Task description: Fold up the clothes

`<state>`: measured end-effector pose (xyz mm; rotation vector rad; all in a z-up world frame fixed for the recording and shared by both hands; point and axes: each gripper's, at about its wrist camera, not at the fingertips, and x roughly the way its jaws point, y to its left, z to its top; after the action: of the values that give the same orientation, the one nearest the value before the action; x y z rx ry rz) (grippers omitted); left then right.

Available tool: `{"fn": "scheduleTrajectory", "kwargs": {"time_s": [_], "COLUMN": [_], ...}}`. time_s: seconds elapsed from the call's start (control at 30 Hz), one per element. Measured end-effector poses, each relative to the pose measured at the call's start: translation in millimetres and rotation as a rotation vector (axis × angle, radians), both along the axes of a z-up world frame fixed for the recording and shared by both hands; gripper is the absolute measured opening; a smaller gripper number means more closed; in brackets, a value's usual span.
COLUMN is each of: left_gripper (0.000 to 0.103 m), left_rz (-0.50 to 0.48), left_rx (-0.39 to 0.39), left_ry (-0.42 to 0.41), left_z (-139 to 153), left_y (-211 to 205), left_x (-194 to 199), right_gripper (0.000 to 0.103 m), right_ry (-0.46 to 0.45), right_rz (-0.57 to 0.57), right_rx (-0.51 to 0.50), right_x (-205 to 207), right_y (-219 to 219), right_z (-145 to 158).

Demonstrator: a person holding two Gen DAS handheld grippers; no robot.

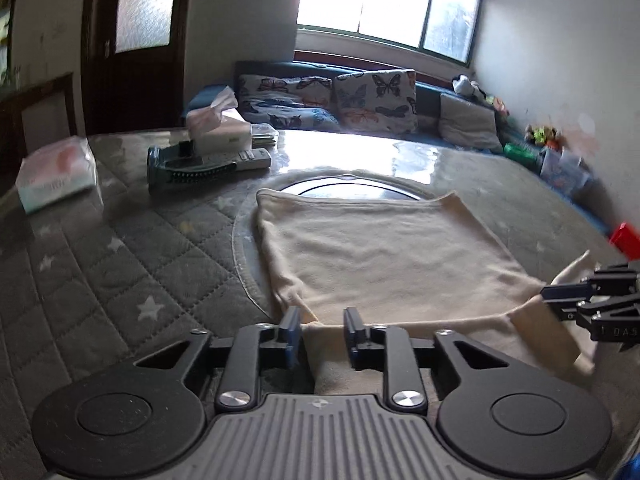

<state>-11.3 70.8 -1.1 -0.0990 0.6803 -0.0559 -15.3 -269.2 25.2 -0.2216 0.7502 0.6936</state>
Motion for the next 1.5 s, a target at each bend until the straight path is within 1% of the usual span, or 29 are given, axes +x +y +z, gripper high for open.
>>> {"fn": "scheduleTrajectory", "kwargs": {"time_s": [0.07,0.1,0.13,0.17,0.2,0.27,0.33,0.4,0.5,0.6,0.7,0.77,0.87,0.93,1.0,1.07,1.13,1.17,1.27,1.3,1.37,1.47,1.5], "left_gripper": [0.028,0.028,0.028,0.026,0.027,0.017,0.012,0.011,0.011,0.011,0.013,0.015,0.015,0.015,0.015,0.015,0.015,0.015,0.015,0.015,0.015,0.015,0.015], "left_rz": [-0.007,-0.013,-0.017,-0.014,-0.011,-0.006,-0.007,-0.001,0.027,0.057,0.059,0.053,0.050,0.054,0.059,0.059,0.051,0.043,0.007,-0.011,-0.048,-0.111,-0.133], "left_rx": [0.015,0.014,0.017,0.023,0.026,0.020,0.028,0.021,-0.027,-0.054,-0.059,-0.063,-0.044,-0.037,-0.025,-0.010,0.009,0.013,0.012,0.014,0.019,0.026,0.026], "left_ry": [0.017,0.023,0.028,0.032,0.035,0.032,0.023,0.010,-0.007,0.020,0.030,0.033,0.041,0.038,0.032,0.027,0.019,0.017,0.014,0.014,0.014,0.025,0.031], "left_z": [-5.9,-8.6,-11.1,-13.2,-15.1,-17.1,-16.2,-13.8,-10.5,-16.5,-18.4,-15.8,-11.3,-7.1,-2.1,3.0,8.5,10.6,14.8,15.4,16.0,15.8,14.9], "left_y": [-2.5,-3.0,-3.5,-3.8,-3.6,-1.9,-2.0,-0.6,8.3,13.6,14.4,15.7,15.3,15.6,15.7,15.8,14.3,12.6,2.2,-3.7,-16.2,-37.1,-44.5], "left_x": [3.0,3.8,4.6,5.3,5.9,6.4,5.4,3.5,1.2,4.0,3.4,3.2,4.2,4.1,3.1,2.0,1.2,1.4,3.9,5.1,7.1,11.1,13.4], "right_gripper": [0.025,0.022,0.014,0.010,0.007,0.004,0.003,0.002,0.002,0.004,0.010,0.010,0.010,0.010,0.010,0.011,0.010,0.010,0.010,0.010,0.011,0.011,0.011], "right_ry": [0.012,0.019,0.023,0.027,0.022,0.008,-0.017,-0.050,-0.073,-0.018,-0.029,-0.044,-0.073,-0.082,-0.111,-0.150,-0.187,-0.186,-0.119,-0.086,-0.051,-0.032,-0.039], "right_rz": [0.004,0.009,0.010,0.011,0.009,0.004,0.002,0.003,-0.005,-0.023,-0.039,-0.040,-0.005,0.021,-0.002,-0.039,-0.014,-0.005,0.028,0.035,0.019,-0.008,-0.017], "right_rx": [-0.010,-0.017,-0.017,-0.019,-0.020,-0.016,-0.005,0.003,0.009,-0.006,-0.033,-0.020,-0.005,-0.014,-0.032,-0.025,-0.011,-0.008,-0.006,-0.021,-0.053,-0.024,-0.012], "right_x": [0.3,-0.4,-0.5,-0.8,-1.3,-2.1,-3.8,-6.4,-5.4,4.7,2.7,-2.7,-13.8,-19.3,-22.7,-26.2,-30.0,-30.3,-24.5,-20.5,-14.8,-14.4,-16.9], "right_y": [2.8,3.9,4.5,4.7,4.7,4.5,4.1,3.8,2.4,2.1,0.0,-3.6,-4.8,-1.6,0.7,0.2,0.3,0.5,5.5,8.5,10.0,0.4,-4.8], "right_z": [-3.6,-5.5,-6.6,-7.3,-7.2,-5.2,0.1,6.6,10.3,-2.2,-9.4,-2.7,7.5,7.6,6.9,12.3,20.2,21.7,15.0,6.2,-6.2,-5.2,-1.3]}}
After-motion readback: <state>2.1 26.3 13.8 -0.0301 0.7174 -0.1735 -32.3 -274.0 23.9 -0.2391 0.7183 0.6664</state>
